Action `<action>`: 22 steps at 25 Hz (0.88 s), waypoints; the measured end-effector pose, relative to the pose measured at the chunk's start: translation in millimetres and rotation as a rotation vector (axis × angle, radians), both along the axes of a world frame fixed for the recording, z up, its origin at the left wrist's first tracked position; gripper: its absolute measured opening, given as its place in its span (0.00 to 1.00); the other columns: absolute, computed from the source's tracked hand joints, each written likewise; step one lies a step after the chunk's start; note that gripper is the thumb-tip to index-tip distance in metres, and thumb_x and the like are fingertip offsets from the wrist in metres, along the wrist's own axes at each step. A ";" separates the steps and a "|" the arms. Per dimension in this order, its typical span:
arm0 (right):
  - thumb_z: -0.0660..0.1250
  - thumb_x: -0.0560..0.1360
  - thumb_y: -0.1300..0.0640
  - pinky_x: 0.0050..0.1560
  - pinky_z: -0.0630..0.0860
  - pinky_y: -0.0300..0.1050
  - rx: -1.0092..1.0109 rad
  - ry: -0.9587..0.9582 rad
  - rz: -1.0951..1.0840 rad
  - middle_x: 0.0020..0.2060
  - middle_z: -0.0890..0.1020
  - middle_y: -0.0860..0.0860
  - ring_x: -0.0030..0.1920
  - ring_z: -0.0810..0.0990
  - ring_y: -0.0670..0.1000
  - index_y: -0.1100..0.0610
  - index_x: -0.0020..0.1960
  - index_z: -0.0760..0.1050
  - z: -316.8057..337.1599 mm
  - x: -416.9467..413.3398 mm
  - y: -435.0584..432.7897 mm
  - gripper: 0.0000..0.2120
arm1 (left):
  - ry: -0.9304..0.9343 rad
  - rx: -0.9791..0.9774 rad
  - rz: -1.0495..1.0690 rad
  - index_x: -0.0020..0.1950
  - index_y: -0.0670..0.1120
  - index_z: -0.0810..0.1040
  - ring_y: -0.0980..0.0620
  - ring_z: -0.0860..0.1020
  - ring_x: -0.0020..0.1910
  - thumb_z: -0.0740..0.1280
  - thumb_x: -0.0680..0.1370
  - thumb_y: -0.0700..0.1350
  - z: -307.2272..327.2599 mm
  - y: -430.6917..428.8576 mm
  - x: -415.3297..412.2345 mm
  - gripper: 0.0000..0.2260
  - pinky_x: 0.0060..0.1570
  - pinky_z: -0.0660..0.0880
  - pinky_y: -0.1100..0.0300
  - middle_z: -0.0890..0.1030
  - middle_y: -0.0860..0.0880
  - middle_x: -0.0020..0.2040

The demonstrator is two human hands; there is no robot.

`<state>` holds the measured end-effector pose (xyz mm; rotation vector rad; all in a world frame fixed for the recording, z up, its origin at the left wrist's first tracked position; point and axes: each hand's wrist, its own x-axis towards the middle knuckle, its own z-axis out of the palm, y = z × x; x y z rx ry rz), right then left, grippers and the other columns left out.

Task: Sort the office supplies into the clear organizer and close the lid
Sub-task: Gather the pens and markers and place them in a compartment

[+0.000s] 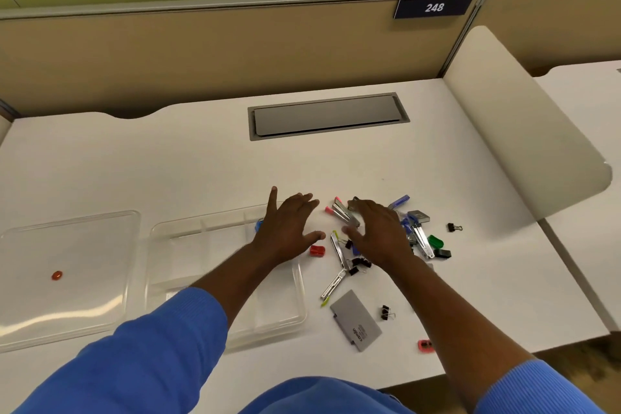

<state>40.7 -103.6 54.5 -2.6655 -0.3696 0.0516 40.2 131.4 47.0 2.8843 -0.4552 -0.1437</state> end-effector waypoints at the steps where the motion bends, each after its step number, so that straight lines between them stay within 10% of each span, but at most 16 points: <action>1: 0.71 0.76 0.50 0.65 0.70 0.54 -0.008 -0.025 -0.055 0.61 0.81 0.51 0.62 0.79 0.56 0.53 0.68 0.75 -2.7 4.9 -7.1 0.22 | 0.014 0.006 -0.009 0.78 0.54 0.63 0.53 0.59 0.79 0.61 0.77 0.67 -0.6 -9.0 5.7 0.32 0.74 0.27 0.43 0.65 0.51 0.79; 11: 0.68 0.74 0.58 0.69 0.59 0.51 -0.103 -0.024 -0.046 0.55 0.85 0.50 0.54 0.83 0.53 0.51 0.61 0.81 -36.1 63.4 -38.6 0.16 | 0.116 0.057 -0.079 0.77 0.53 0.67 0.51 0.61 0.78 0.66 0.80 0.49 -21.9 -56.7 57.8 0.25 0.76 0.35 0.41 0.66 0.52 0.78; 22: 0.68 0.73 0.54 0.68 0.65 0.52 -0.064 0.016 -0.026 0.35 0.83 0.48 0.38 0.80 0.53 0.53 0.49 0.78 -46.3 70.2 -44.7 0.06 | 0.113 -0.065 0.022 0.60 0.50 0.76 0.51 0.74 0.59 0.71 0.73 0.53 -30.8 -61.3 63.0 0.17 0.76 0.49 0.49 0.78 0.53 0.56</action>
